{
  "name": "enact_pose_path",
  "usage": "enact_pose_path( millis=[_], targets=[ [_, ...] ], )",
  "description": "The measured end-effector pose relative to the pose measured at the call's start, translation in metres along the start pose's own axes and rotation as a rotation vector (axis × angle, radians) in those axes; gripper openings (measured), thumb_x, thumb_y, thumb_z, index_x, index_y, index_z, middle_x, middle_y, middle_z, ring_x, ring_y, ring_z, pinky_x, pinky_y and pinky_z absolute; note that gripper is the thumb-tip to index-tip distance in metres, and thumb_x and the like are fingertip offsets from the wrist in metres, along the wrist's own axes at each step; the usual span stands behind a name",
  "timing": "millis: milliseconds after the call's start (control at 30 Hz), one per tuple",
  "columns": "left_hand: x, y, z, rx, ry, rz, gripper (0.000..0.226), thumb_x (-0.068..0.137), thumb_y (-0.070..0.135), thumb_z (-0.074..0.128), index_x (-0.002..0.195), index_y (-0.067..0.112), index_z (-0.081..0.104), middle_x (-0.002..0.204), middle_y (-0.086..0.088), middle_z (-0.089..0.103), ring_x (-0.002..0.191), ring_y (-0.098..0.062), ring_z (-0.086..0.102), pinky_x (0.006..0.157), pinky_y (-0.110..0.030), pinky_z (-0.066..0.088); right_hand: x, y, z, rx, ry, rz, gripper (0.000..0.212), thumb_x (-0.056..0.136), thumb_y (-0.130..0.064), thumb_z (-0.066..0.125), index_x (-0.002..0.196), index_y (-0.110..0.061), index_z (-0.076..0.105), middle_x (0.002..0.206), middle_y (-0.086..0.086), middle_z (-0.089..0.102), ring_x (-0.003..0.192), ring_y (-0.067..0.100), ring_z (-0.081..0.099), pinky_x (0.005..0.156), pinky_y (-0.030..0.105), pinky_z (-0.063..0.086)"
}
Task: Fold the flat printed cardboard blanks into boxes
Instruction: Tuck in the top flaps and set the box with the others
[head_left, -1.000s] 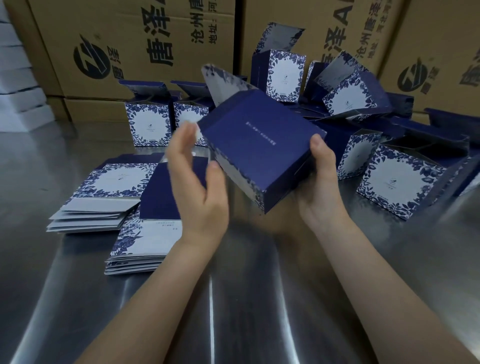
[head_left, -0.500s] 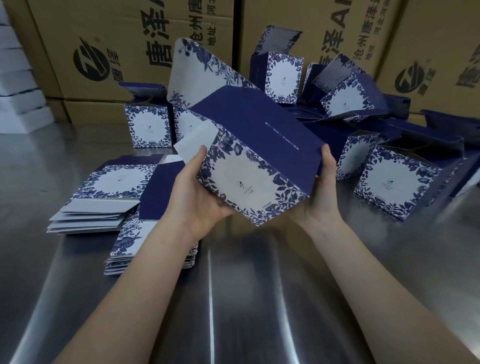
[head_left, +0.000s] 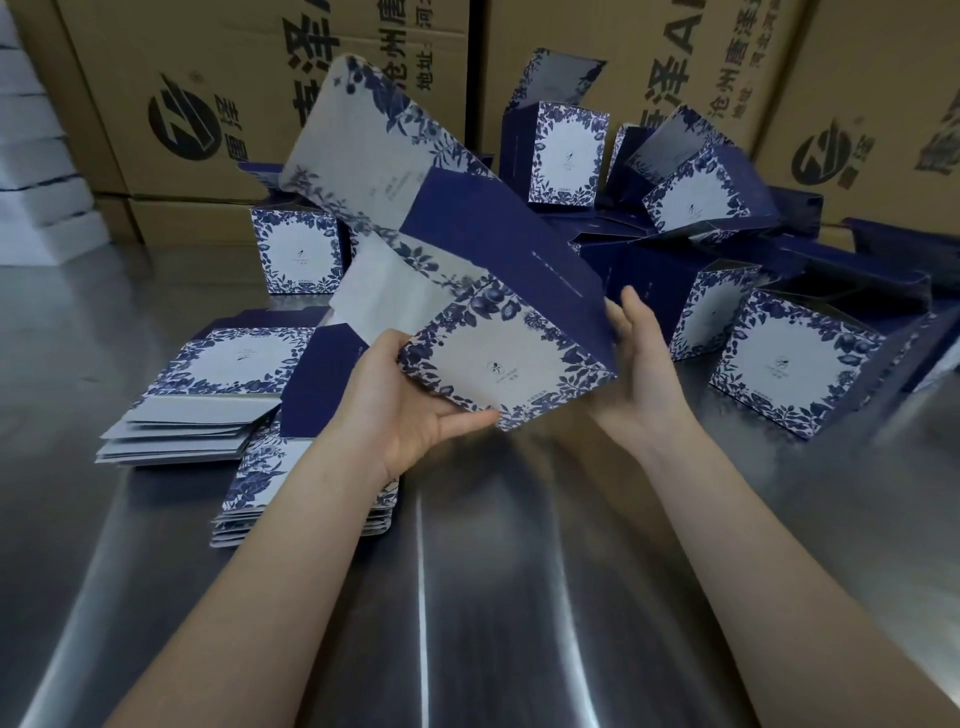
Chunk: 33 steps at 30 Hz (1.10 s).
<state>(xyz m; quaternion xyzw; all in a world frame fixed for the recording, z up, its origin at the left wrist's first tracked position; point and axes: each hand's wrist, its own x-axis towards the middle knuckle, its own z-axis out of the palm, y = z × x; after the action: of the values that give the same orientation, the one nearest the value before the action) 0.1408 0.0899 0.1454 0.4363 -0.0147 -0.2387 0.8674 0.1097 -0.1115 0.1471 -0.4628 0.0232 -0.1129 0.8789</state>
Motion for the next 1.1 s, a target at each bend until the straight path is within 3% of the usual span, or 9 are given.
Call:
enact_pose_path(
  millis=[133, 233, 367, 433, 567, 633, 700, 900, 1100],
  targets=[
    [0.001, -0.002, 0.003, 0.070, 0.154, 0.171, 0.030, 0.099, 0.024, 0.038, 0.120, 0.016, 0.058, 0.111, -0.007, 0.072, 0.094, -0.028, 0.073, 0.079, -0.051, 0.059, -0.005, -0.004, 0.010, -0.223, 0.257, -0.332, 0.011, 0.097, -0.018, 0.055, 0.102, -0.021, 0.064, 0.114, 0.003, 0.064, 0.111, 0.022, 0.061, 0.088, 0.035, 0.049],
    [0.002, -0.009, 0.006, 0.216, 0.250, 0.284, 0.027, 0.099, 0.024, 0.037, 0.118, 0.021, 0.057, 0.118, -0.004, 0.067, 0.103, -0.018, 0.067, 0.089, -0.044, 0.056, -0.020, -0.007, 0.023, -0.298, 0.322, -0.679, 0.012, 0.089, -0.009, 0.054, 0.083, -0.014, 0.062, 0.087, 0.011, 0.065, 0.082, 0.023, 0.064, 0.075, 0.032, 0.052],
    [0.004, -0.018, 0.012, 0.292, 0.290, 0.416, 0.031, 0.097, 0.022, 0.035, 0.117, 0.032, 0.058, 0.097, 0.015, 0.070, 0.088, -0.001, 0.066, 0.087, -0.035, 0.053, -0.047, 0.004, 0.044, -0.506, 0.082, -1.007, 0.012, 0.089, -0.007, 0.049, 0.085, -0.011, 0.060, 0.069, 0.013, 0.061, 0.060, 0.019, 0.062, 0.059, 0.029, 0.051],
    [0.001, -0.019, 0.015, 0.372, 0.301, 0.482, 0.038, 0.096, 0.022, 0.034, 0.126, 0.029, 0.056, 0.109, 0.013, 0.067, 0.104, -0.005, 0.062, 0.102, -0.041, 0.048, -0.056, 0.016, 0.051, -0.660, -0.066, -1.079, 0.016, 0.089, -0.004, 0.048, 0.087, -0.005, 0.063, 0.072, 0.011, 0.065, 0.065, 0.017, 0.066, 0.061, 0.030, 0.053],
    [0.004, -0.027, 0.010, 0.544, 0.281, 0.583, 0.045, 0.100, 0.021, 0.034, 0.141, 0.008, 0.043, 0.141, -0.016, 0.051, 0.131, -0.028, 0.049, 0.109, -0.047, 0.043, -0.057, 0.032, 0.059, -0.947, -0.257, -1.091, 0.021, 0.087, 0.001, 0.051, 0.097, 0.005, 0.069, 0.104, 0.014, 0.070, 0.099, 0.021, 0.067, 0.089, 0.034, 0.054],
    [0.007, -0.032, 0.007, 0.659, 0.283, 0.619, 0.039, 0.105, 0.016, 0.036, 0.142, 0.007, 0.043, 0.140, -0.014, 0.051, 0.130, -0.024, 0.049, 0.103, -0.033, 0.045, -0.054, 0.034, 0.059, -1.034, -0.256, -1.054, 0.022, 0.088, 0.004, 0.054, 0.106, 0.004, 0.067, 0.119, 0.015, 0.066, 0.115, 0.022, 0.061, 0.101, 0.032, 0.047],
    [0.007, -0.034, 0.009, 0.638, 0.263, 0.646, 0.041, 0.104, 0.014, 0.036, 0.145, 0.015, 0.043, 0.144, -0.007, 0.050, 0.132, -0.018, 0.048, 0.106, -0.036, 0.045, -0.052, 0.034, 0.058, -1.055, -0.169, -1.028, 0.026, 0.088, 0.006, 0.054, 0.111, 0.002, 0.066, 0.126, 0.013, 0.062, 0.122, 0.021, 0.056, 0.107, 0.028, 0.041],
    [0.007, -0.039, 0.012, 0.545, 0.235, 0.605, 0.048, 0.100, 0.026, 0.037, 0.148, 0.031, 0.036, 0.150, 0.006, 0.045, 0.139, -0.014, 0.041, 0.116, -0.046, 0.034, -0.046, 0.023, 0.056, -0.770, 0.110, -0.935, 0.030, 0.087, 0.004, 0.045, 0.107, -0.008, 0.064, 0.117, 0.005, 0.063, 0.117, 0.017, 0.057, 0.102, 0.042, 0.046],
    [0.006, -0.043, 0.011, 0.587, 0.260, 0.575, 0.051, 0.102, 0.023, 0.035, 0.150, 0.038, 0.028, 0.149, 0.024, 0.037, 0.135, 0.001, 0.034, 0.096, -0.010, 0.027, -0.043, 0.011, 0.057, -0.390, 0.225, -0.786, 0.032, 0.083, 0.001, 0.040, 0.091, -0.021, 0.062, 0.092, -0.011, 0.066, 0.097, 0.016, 0.066, 0.089, 0.034, 0.054]
  ],
)
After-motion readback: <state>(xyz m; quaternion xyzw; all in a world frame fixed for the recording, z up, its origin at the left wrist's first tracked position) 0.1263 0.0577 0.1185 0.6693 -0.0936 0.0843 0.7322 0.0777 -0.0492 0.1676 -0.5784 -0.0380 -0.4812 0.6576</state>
